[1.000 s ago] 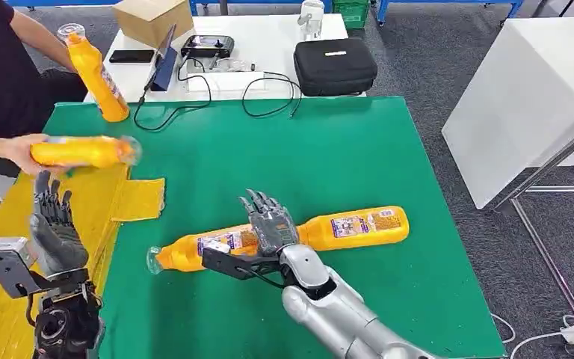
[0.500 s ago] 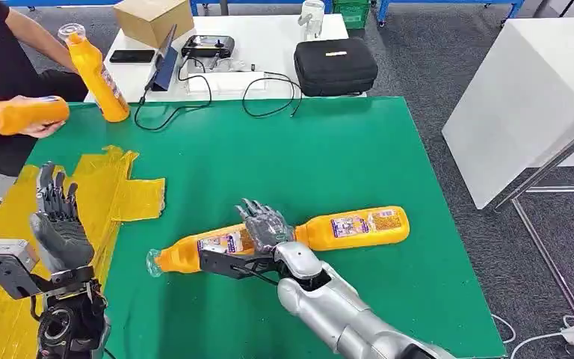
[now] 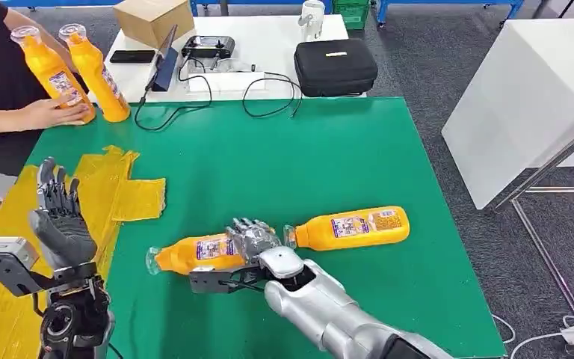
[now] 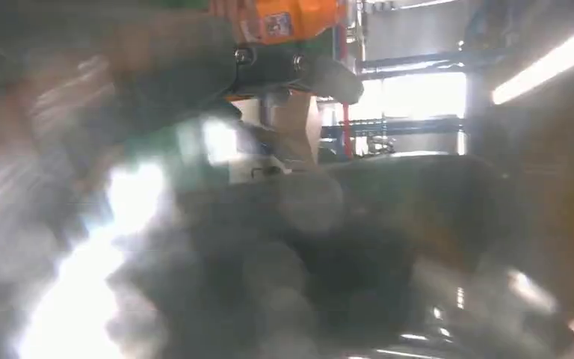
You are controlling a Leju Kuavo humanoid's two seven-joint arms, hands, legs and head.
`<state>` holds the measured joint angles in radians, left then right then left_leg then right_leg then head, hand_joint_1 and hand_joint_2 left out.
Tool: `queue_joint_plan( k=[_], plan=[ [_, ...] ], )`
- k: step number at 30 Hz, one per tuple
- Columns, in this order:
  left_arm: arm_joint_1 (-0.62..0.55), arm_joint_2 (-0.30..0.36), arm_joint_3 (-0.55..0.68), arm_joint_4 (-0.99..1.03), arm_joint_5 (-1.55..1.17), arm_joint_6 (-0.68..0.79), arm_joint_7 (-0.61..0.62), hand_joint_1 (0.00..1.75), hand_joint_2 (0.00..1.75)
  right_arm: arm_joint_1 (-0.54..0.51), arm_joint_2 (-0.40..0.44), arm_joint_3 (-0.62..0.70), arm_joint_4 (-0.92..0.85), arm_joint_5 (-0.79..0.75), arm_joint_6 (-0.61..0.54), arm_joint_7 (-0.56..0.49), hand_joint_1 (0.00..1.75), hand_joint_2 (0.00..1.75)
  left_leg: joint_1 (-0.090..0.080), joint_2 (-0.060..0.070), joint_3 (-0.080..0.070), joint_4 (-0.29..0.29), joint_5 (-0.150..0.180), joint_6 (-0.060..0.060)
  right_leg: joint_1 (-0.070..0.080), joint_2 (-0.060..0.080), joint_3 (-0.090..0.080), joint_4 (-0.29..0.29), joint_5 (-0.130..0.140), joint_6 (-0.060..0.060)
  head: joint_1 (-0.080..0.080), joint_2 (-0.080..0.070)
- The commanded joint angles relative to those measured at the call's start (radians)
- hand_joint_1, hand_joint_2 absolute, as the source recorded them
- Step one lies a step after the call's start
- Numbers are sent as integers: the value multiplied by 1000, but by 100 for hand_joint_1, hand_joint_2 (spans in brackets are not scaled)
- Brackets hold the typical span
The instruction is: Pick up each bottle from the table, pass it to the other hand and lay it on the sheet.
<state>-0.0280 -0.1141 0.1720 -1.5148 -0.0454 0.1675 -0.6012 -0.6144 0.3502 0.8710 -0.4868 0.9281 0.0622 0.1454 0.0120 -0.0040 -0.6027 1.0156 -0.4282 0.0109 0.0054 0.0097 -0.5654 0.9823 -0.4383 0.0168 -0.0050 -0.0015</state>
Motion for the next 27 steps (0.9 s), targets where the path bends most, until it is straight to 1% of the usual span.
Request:
queue_joint_plan(
  k=[1,4,9,13,14,15,17,23,24,25,26,27],
  plan=[
    [-60,8,-40,40,31,19,25,0,0,-11,-1,200,130,-21,189,89,173,175,0,-2,4,-2,0,0,0,-3,5,-2,-1,1,0,0],
    [-56,9,-37,42,37,22,24,0,0,-5,-2,211,166,-6,197,104,175,175,0,-2,9,-4,0,0,0,-4,9,-4,0,1,-1,0],
    [-64,14,-37,60,44,22,24,0,0,-12,-6,195,166,-4,177,112,175,175,0,-5,10,-4,2,0,0,-6,10,-4,0,1,-1,0],
    [-54,20,-31,58,81,2,49,0,0,2,-6,98,129,-64,76,112,175,175,0,-3,12,-4,2,0,0,-5,9,-4,0,1,-1,0],
    [-46,21,-30,55,92,-10,59,0,0,4,-9,69,114,-83,33,107,175,175,0,-3,13,-4,2,0,0,-5,7,-4,0,1,0,0],
    [-34,20,-24,48,118,-27,71,0,0,7,-14,30,93,-115,-18,80,175,175,0,-3,14,-4,1,-1,0,-4,6,-4,0,0,0,0],
    [-31,20,-24,48,119,-28,70,0,0,3,-15,29,91,-115,-18,80,175,175,0,-2,15,-3,0,-2,0,-3,5,-3,-1,-1,0,0],
    [-31,20,-24,48,119,-28,70,0,0,3,-15,29,91,-115,-18,80,175,175,0,-2,14,-4,0,-1,0,-3,5,-4,0,0,0,0],
    [-5,17,-21,34,182,-77,104,0,175,37,-35,-69,7,-212,-150,-31,175,175,-1,0,13,-3,-1,-1,0,-1,11,-3,0,-1,0,0],
    [4,17,-19,28,194,-86,110,0,175,44,-40,-82,-11,-227,-172,-53,175,175,0,-2,14,-3,0,-1,0,-2,13,-2,-1,-1,0,0],
    [45,16,-9,6,261,-144,133,0,175,77,-66,-122,-116,-279,-242,-121,175,175,0,-2,14,-3,0,-1,0,-3,13,-3,0,0,0,0],
    [79,14,3,-9,303,-186,148,0,175,118,-92,-145,-230,-319,-269,-154,175,175,0,0,15,-3,0,-1,0,-1,13,-2,-1,0,0,0]
  ],
)
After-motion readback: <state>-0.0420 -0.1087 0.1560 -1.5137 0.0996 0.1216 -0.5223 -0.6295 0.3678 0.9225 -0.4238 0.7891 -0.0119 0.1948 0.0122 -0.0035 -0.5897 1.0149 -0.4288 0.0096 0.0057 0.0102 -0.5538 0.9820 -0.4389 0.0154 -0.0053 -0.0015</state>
